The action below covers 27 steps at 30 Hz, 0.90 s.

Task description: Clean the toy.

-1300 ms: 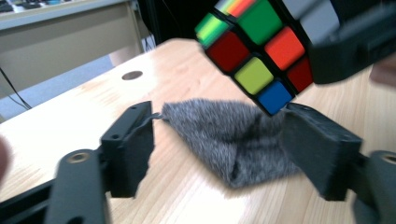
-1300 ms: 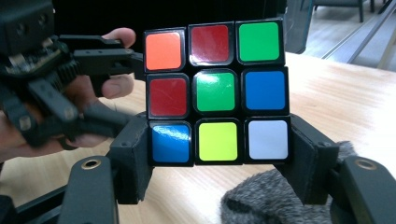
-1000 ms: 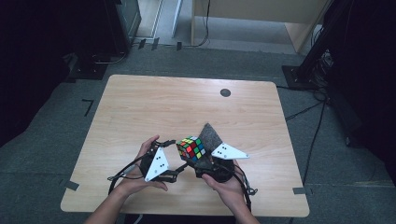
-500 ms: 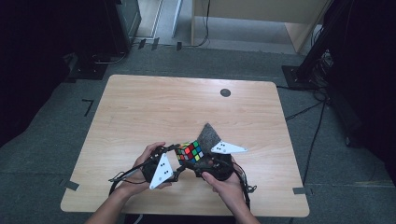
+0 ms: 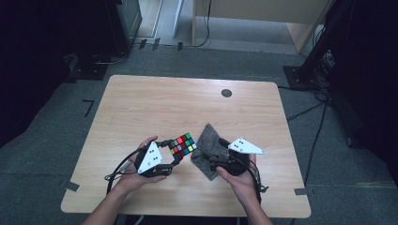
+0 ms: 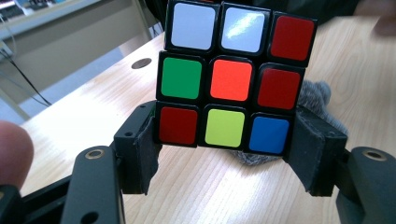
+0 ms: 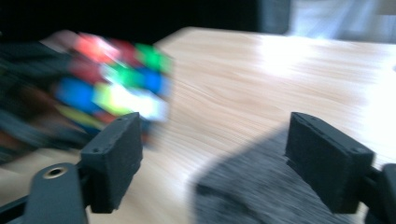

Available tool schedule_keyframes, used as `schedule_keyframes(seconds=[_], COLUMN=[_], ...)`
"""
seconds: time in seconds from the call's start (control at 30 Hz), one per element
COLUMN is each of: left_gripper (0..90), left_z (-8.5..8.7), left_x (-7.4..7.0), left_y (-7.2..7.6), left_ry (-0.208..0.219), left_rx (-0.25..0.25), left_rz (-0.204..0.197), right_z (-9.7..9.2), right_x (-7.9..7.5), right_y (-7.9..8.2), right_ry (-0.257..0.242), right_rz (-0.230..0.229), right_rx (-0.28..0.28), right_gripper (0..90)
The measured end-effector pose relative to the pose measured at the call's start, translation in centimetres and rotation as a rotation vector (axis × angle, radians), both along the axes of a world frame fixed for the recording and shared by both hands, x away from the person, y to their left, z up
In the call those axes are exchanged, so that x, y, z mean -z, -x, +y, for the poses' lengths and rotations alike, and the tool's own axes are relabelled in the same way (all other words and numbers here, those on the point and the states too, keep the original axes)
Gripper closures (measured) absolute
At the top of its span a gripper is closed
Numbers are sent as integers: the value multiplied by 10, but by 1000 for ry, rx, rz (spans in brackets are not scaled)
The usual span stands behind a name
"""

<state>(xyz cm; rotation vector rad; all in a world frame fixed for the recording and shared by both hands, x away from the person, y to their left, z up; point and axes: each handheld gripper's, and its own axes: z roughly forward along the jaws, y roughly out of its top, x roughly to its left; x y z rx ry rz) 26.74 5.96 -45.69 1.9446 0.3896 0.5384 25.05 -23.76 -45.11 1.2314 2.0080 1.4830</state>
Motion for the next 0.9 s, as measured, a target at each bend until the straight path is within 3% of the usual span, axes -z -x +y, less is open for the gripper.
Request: schedule_keyframes(seconds=[0.03, 0.2, 0.4, 0.47, 0.57, 0.67, 0.8, 0.9], left_gripper=[340, 339, 338, 339, 339, 339, 339, 340], left_z=[1, 2, -1, -2, -2, -3, -6, -9], left_x=[-1, -2, -2, -2, -1, -1, 2, 2], left_y=[-1, -1, -3, -4, -4, -5, -5, -3], left_ry=[8, 19, 9, 6, 0, -14, -45, -50], left_rx=[4, 29, 19, 16, 11, 2, 1, 18], left_rz=[11, 47, 94, 102, 107, 114, 112, 110], right_z=[0, 11, 24, 22, 16, 10, 5, 6], right_x=[7, 40, 64, 66, 62, 54, 23, -3], right_y=[-3, -19, -26, -27, -27, -22, -7, 9], right_ry=[46, 203, 369, 350, 331, 280, 148, 41], right_rz=[5, 117, 180, 176, 185, 160, 33, -82], right_rx=[17, 4, 35, 33, 34, 43, 50, -5], right_gripper=[223, 238, 351, 454, 711, 769, 776, 775])
